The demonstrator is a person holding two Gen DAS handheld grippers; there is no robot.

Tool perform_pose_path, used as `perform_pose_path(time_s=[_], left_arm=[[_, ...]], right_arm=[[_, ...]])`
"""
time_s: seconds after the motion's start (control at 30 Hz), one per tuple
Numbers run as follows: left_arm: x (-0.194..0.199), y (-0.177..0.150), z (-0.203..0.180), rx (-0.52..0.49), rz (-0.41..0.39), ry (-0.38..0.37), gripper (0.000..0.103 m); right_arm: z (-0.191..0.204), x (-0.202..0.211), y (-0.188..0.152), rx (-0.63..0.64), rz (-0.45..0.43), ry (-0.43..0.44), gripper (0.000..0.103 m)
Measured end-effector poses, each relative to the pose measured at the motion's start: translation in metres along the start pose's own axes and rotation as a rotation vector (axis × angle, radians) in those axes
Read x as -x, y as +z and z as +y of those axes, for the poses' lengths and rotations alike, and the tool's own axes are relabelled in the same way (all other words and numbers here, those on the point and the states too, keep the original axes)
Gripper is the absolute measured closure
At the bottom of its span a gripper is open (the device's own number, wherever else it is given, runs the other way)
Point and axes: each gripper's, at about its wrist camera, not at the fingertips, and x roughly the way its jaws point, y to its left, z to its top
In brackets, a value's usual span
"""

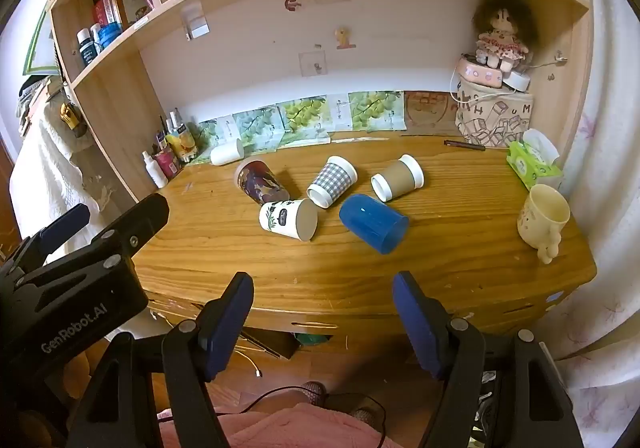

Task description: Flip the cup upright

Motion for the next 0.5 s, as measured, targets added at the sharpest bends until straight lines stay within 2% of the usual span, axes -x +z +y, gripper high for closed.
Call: perform_pose_path(time_s=[0.27, 0.5], left_arm=[[-0.0020, 0.0082, -0.0089, -0.009, -0.002, -0.009, 0.001], [-0.0018, 0.0012, -0.0098, -0.015, 0.002, -0.015, 0.001]], right_arm=[[-0.0029, -0.0020, 0.0010, 0.002, 0.002, -0.003, 0.030], [-0.0058, -0.0025, -0.0005, -0.005, 0.002, -0.001, 0.030]])
